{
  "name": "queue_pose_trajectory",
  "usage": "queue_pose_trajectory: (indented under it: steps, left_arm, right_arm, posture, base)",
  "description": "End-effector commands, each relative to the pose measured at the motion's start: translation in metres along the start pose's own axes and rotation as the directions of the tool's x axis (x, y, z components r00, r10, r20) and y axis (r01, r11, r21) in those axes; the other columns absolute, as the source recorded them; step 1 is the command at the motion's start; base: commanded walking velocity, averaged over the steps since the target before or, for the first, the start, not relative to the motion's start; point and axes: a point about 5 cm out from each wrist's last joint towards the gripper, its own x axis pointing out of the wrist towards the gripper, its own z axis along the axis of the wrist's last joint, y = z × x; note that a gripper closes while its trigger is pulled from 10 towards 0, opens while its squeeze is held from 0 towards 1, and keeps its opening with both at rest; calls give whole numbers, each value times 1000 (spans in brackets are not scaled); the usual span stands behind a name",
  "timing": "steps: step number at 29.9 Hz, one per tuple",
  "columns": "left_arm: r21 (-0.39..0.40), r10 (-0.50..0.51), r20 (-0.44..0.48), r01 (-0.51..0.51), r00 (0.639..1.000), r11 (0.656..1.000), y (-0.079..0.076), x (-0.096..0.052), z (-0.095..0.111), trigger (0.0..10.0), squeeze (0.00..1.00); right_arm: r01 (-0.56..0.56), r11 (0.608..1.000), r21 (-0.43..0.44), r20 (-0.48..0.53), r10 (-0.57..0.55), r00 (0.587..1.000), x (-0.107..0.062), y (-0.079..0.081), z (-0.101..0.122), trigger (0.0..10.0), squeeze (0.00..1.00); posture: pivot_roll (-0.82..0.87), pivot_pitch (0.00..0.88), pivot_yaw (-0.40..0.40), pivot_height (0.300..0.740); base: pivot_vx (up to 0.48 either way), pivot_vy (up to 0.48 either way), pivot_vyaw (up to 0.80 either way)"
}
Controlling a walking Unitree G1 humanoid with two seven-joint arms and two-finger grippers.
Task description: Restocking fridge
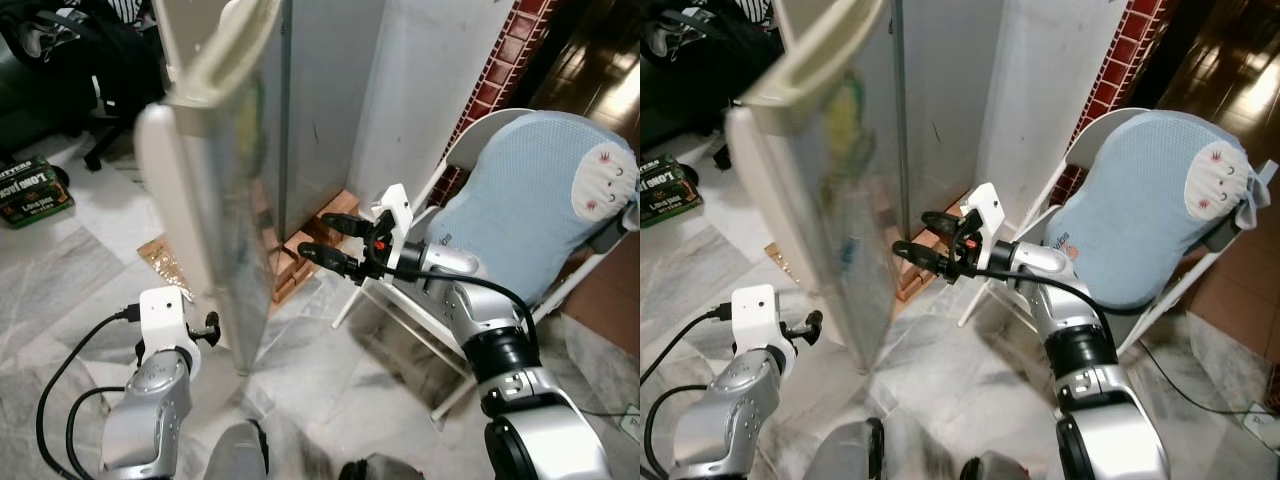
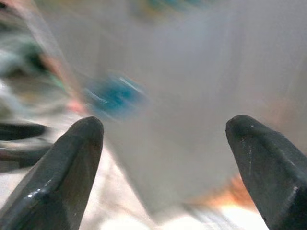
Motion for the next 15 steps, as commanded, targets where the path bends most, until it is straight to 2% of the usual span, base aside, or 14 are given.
queue_pose_trajectory:
  steps: [1,2,3,4,6,9,10,11,15]
  left_arm:
    - [8,-16,11,16,1000,1000,-3,1,1,10000,0]
    - [10,-17,20,17,1000,1000,-4,1,3,10000,0]
    - [10,-17,20,17,1000,1000,-4,1,3,10000,0]
    - [24,-9,48,8,999,1000,-3,1,7,10000,0]
    - [27,1,89,-4,996,1000,-1,2,12,10000,0]
    - [19,10,106,-12,994,1000,1,3,13,10000,0]
    - [32,18,116,-22,993,999,2,4,14,10000,0]
    - [37,17,122,-22,992,999,3,4,15,10000,0]
    - [62,19,149,-28,989,998,5,6,18,10000,0]
  right_arm:
    - [117,993,-36,-17,-117,993,-4,-11,3,10000,0]
    - [176,984,-36,-27,-177,984,-6,-16,3,10000,0]
    - [176,984,-36,-27,-177,984,-6,-16,3,10000,0]
    - [288,957,-42,-48,-290,956,-10,-24,0,10000,0]
    - [418,907,-47,-61,-421,905,-15,-33,-7,10000,0]
    - [476,879,-45,-58,-478,877,-18,-35,-13,10000,0]
    - [529,848,-30,-66,-530,845,-21,-37,-19,10000,0]
    - [550,835,-15,-74,-549,832,-23,-37,-22,10000,0]
    - [598,801,-1,-42,-598,801,-27,-37,-25,10000,0]
  posture:
    - [101,83,-63,740]
    - [102,83,-63,740]
    - [102,83,-63,740]
    - [102,86,-66,740]
    - [103,88,-68,740]
    - [101,91,-72,740]
    - [95,92,-71,740]
    - [90,94,-70,740]
    - [81,97,-65,740]
  base:
    - [0,0,0]
    - [0,0,0]
    - [0,0,0]
    - [0,0,0]
    - [0,0,0]
    - [0,0,0]
    - [0,0,0]
    - [0,0,0]
    - [0,0,0]
